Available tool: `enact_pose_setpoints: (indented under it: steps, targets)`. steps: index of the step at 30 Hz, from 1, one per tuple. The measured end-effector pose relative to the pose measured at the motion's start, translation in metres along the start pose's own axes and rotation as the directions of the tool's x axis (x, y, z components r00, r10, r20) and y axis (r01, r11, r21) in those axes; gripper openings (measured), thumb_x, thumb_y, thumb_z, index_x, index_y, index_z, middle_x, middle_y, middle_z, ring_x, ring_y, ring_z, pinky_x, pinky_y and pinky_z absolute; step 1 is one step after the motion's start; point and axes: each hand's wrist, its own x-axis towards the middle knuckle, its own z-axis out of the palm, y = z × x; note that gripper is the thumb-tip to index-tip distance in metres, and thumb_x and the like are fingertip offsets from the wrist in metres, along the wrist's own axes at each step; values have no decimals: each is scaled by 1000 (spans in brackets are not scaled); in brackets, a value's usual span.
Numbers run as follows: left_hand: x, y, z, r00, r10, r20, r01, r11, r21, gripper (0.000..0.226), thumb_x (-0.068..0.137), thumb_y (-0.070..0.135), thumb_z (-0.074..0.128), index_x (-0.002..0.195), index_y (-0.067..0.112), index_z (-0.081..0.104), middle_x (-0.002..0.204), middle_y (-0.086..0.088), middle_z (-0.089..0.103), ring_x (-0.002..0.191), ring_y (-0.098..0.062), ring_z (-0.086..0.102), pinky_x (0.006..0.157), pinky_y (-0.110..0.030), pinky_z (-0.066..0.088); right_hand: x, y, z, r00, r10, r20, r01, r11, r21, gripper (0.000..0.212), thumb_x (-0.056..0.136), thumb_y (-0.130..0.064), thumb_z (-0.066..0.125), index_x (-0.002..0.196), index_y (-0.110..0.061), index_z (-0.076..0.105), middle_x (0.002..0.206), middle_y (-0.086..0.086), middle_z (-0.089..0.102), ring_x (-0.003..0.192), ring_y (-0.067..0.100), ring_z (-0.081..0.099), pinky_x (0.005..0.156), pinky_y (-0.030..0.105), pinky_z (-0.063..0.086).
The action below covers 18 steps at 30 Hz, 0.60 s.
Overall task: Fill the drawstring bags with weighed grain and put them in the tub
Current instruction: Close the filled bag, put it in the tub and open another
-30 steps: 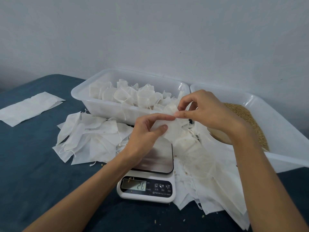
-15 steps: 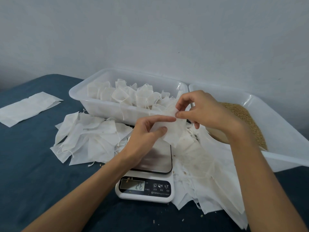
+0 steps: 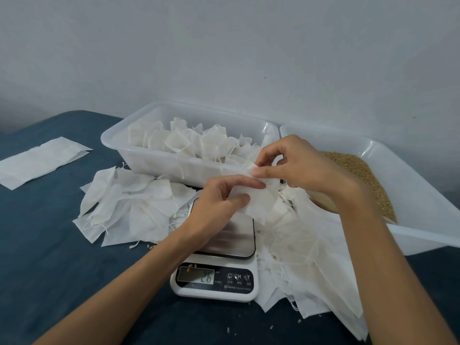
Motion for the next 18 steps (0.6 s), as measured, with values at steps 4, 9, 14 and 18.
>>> enact_pose_setpoints:
  steps: [4,9,14,18]
  targets:
    - [1,0,-1,999,-17,-28,16,998,-54,38,94,-15,56,109,11,80,114,-7,79,114,-32,70,105,-49,52,-1,0,-3,998,19,-51,-15,997,72,15,92,-28,74,77,-30,70,82,-15,68,48,1,52,44,11,39]
    - [3,4,-5,997,-63,-32,54,974,-222,39,94,-15,55,110,11,80,119,-12,77,108,-24,72,97,-35,57,-2,-1,-4,997,48,-62,-38,989,140,14,95,-25,70,82,-22,67,78,-11,68,41,10,49,40,18,36]
    - [4,6,-8,995,-92,-41,70,928,-365,34,97,-13,54,110,8,77,114,-17,76,102,-26,71,90,-36,59,-7,-3,-7,995,60,78,-67,994,83,15,93,-32,72,84,-21,70,70,-5,71,42,13,53,42,20,39]
    - [5,7,-8,981,-153,-117,91,903,-420,32,100,-4,60,127,11,67,110,-12,76,100,-21,73,83,-32,62,-7,-1,-12,994,110,-9,-109,989,99,19,94,-30,71,86,-15,63,49,-5,57,37,12,49,40,19,34]
